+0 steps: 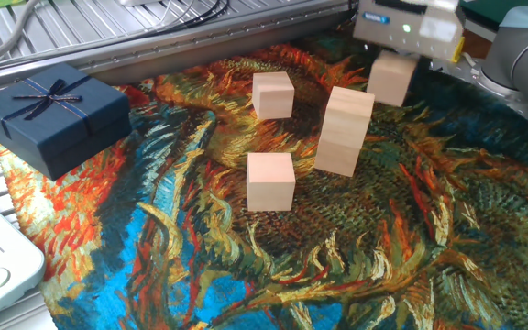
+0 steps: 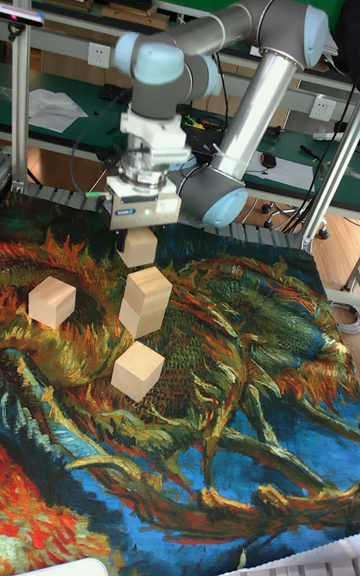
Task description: Stack the blocks in a vertical line of five
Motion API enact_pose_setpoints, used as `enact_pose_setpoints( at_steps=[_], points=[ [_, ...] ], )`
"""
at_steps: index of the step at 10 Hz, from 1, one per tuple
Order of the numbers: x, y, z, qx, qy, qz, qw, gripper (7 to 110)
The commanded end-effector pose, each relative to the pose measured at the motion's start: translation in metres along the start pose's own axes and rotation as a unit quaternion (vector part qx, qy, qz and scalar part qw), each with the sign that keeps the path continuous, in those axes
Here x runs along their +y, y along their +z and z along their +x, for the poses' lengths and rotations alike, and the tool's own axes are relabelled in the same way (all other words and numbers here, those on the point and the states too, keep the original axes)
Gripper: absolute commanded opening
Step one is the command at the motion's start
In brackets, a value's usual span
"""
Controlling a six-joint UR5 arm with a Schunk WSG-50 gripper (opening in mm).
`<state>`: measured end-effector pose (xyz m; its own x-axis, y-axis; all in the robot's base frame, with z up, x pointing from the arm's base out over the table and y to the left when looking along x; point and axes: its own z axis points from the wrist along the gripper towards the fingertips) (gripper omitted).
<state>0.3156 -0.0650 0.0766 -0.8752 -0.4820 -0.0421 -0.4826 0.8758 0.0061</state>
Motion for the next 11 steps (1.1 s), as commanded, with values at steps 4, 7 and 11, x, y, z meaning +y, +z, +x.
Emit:
enact_pose_setpoints(
  at_steps=[4,7,11],
  points=[
    [-0.031,-0.060,-0.025,-0.003,-0.010,-0.006,0.9999,22],
    [-0.039,-0.082,-0.040,-0.003,-0.022,-0.009,0.9997,22],
    [-0.043,-0.083,-0.054,0.003,-0.042,0.005,0.9991,22]
  ],
)
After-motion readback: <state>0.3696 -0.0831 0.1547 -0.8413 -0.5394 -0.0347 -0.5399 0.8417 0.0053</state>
